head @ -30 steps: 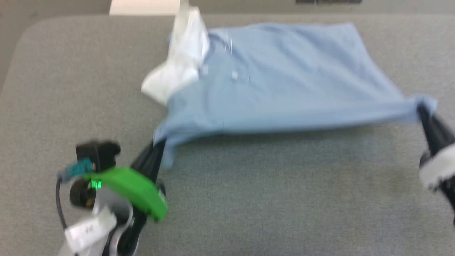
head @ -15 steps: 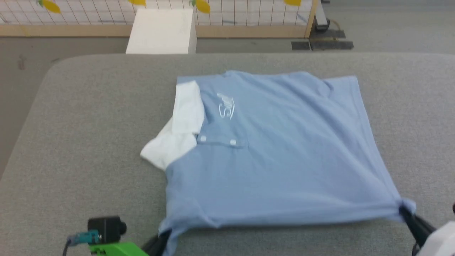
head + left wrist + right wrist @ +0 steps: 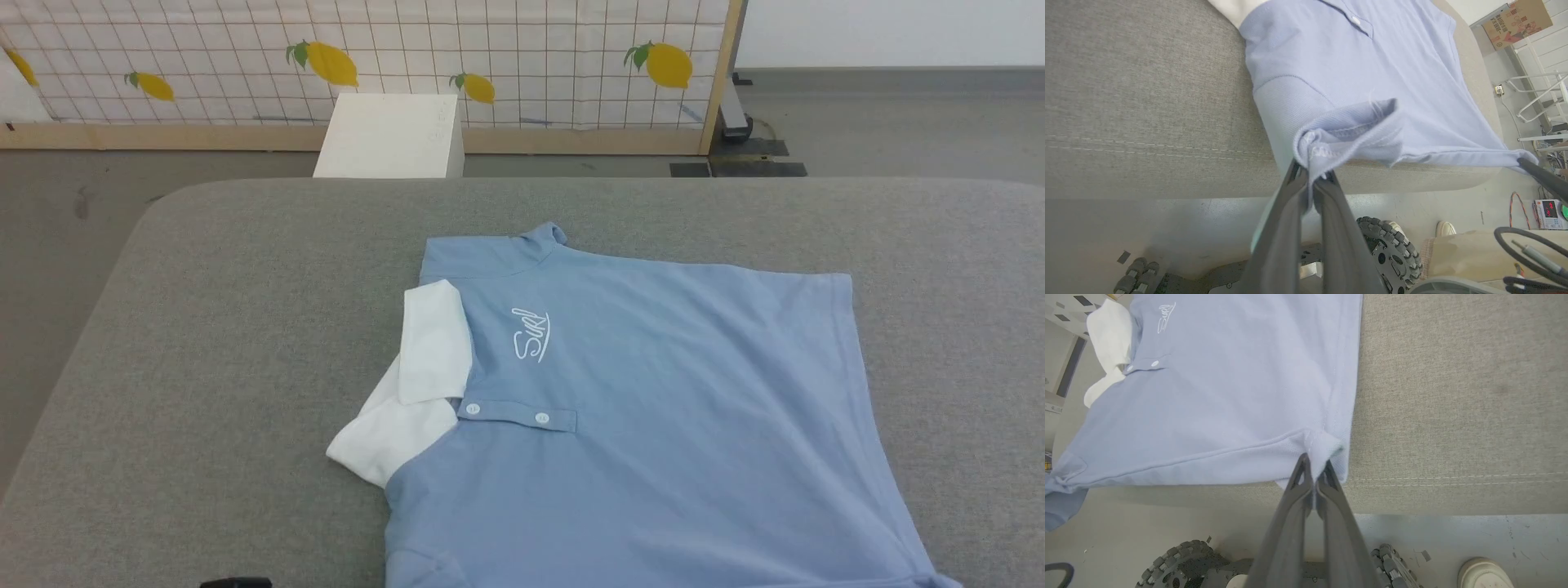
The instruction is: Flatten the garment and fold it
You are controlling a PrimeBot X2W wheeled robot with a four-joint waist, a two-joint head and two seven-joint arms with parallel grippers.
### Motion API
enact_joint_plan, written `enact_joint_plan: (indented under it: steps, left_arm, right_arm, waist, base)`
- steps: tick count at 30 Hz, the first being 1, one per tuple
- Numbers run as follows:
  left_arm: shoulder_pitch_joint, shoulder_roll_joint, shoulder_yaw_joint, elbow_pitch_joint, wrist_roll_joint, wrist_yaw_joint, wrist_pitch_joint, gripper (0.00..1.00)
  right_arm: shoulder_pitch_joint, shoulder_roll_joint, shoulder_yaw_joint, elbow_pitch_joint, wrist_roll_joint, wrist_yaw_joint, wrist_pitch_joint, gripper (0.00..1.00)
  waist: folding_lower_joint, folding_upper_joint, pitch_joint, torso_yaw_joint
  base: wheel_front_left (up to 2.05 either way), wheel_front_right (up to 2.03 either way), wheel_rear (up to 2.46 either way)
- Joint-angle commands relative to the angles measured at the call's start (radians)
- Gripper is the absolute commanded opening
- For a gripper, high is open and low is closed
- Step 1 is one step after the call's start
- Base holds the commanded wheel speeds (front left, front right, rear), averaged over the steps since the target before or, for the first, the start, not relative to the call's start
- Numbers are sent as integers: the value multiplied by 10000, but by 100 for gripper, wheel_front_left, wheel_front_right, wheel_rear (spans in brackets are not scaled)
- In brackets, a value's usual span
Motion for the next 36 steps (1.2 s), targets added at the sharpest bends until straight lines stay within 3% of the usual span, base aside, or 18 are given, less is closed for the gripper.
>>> enact_joint_plan:
  steps: [1,9,15,22,27,36]
  left_arm:
    - [40,171,99,-84,150,35,-77,0]
    - [-1332,521,132,-157,1073,-219,-299,0]
    - [-3574,688,-273,300,1866,-714,84,0]
    - [-5983,174,-1013,1609,2479,-1352,288,0]
    - [-7253,-217,-1310,2739,2991,-1746,-211,0]
    - [-8235,-723,-1606,4629,2998,-2221,-608,0]
  right_arm:
    - [30,37,-121,-166,-20,-13,-14,0]
    - [-1058,-419,-274,-320,-478,-13,-550,0]
    - [-2604,-1115,218,219,-569,-13,-994,0]
    - [-4145,-1877,971,1166,-475,-13,-1325,0]
    - [-5157,-2318,1552,1966,-371,-13,-1700,0]
    - [-6528,-2690,2897,3872,-127,-13,-2017,0]
  waist:
    - [1,-1,53,7]
    - [1,-1,779,-21]
    - [1,-1,1689,-61]
    - [1,-1,2701,-44]
    - [1,-1,3326,-44]
    - [1,-1,3944,-140]
  base:
    - [0,0,0]
    - [0,0,0]
    - [0,0,0]
    - [0,0,0]
    - [0,0,0]
    - [0,0,0]
